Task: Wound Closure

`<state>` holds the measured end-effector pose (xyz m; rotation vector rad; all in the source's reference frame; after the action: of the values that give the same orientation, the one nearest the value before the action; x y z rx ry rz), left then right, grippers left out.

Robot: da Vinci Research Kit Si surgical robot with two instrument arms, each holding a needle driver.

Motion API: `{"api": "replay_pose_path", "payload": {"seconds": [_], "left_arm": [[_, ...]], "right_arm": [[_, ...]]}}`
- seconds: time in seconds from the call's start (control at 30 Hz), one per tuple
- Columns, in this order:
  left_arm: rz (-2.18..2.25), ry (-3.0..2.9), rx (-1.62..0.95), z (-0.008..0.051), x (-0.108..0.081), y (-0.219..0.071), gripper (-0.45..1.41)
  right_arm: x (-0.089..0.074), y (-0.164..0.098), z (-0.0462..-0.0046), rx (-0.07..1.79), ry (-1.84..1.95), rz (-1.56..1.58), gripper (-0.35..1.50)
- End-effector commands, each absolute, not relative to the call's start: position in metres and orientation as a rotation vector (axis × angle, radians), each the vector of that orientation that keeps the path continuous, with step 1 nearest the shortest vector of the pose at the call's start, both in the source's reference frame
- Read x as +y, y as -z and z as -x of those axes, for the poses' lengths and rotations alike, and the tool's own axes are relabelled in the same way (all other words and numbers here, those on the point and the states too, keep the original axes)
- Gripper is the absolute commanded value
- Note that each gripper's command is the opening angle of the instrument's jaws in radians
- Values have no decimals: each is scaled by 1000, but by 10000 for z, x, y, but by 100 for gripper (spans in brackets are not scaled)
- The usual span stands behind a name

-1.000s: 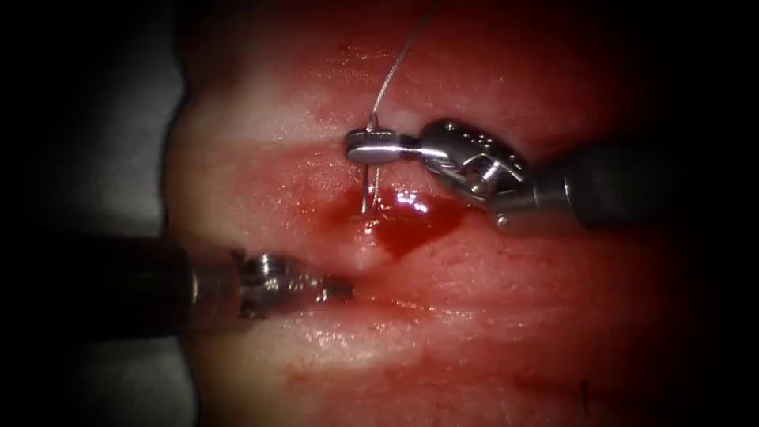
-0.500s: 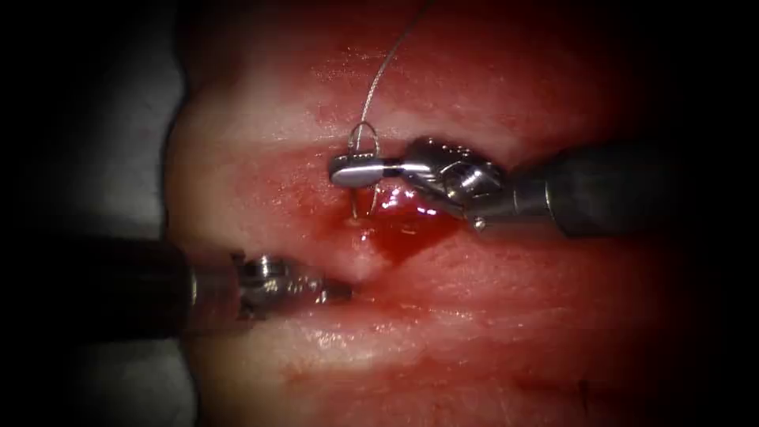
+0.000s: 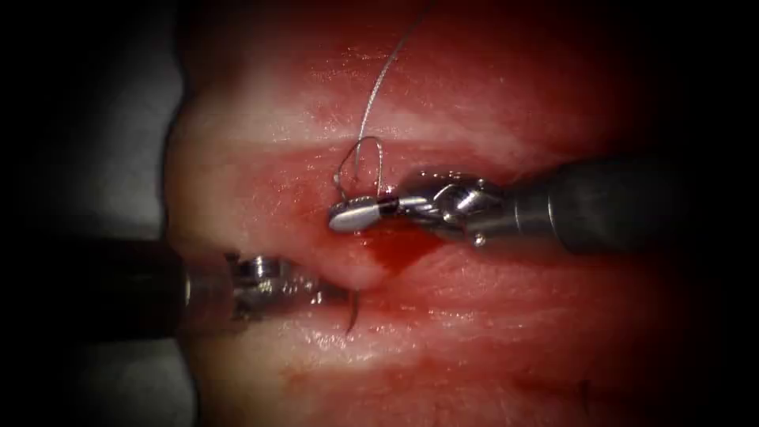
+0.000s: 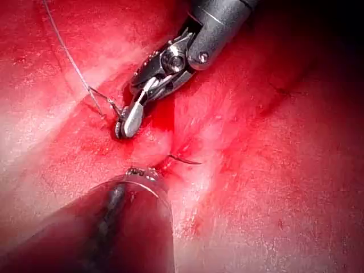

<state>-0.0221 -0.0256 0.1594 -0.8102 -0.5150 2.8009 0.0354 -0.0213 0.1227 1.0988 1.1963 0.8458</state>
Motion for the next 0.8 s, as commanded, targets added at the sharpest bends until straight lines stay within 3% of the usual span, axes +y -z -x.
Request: {"api": "replay_pose_path", "payload": {"seconds": [0.03, 0.07, 0.13, 0.17, 0.2, 0.23, 0.43, 0.57, 0.6, 0.7, 0.73, 0.8], "left_arm": [[810, -2802, -520, 224, -269, -1598, 14], [818, -2800, -518, 223, -270, -1598, 14], [850, -2791, -506, 217, -274, -1595, 15], [850, -2791, -506, 217, -274, -1595, 15], [904, -2802, -486, 214, -274, -1591, 42], [939, -2813, -471, 213, -274, -1590, 54], [1194, -2836, -326, 214, -273, -1579, 47], [1339, -2838, -225, 220, -279, -1576, 54], [1378, -2823, -217, 221, -280, -1576, 54], [1512, -2780, -166, 224, -281, -1578, 37], [1512, -2780, -166, 224, -281, -1578, 37], [1590, -2769, -112, 228, -279, -1581, 37]], "right_arm": [[-218, -1235, -359, 1253, -782, -950, 27], [-214, -1236, -359, 1283, -743, -830, 67], [-200, -1240, -352, 1290, -740, -721, 111], [-200, -1240, -352, 1290, -740, -721, 111], [-196, -1244, -340, 1288, -739, -722, 101], [-195, -1246, -333, 1289, -733, -717, 96], [-190, -1236, -279, 1302, -665, -675, 130], [-185, -1217, -250, 1296, -664, -655, 138], [-184, -1213, -246, 1288, -687, -674, 138], [-175, -1201, -238, 1236, -820, -785, 109], [-175, -1201, -238, 1236, -820, -785, 109], [-158, -1193, -233, 1258, -837, -785, 61]]}}
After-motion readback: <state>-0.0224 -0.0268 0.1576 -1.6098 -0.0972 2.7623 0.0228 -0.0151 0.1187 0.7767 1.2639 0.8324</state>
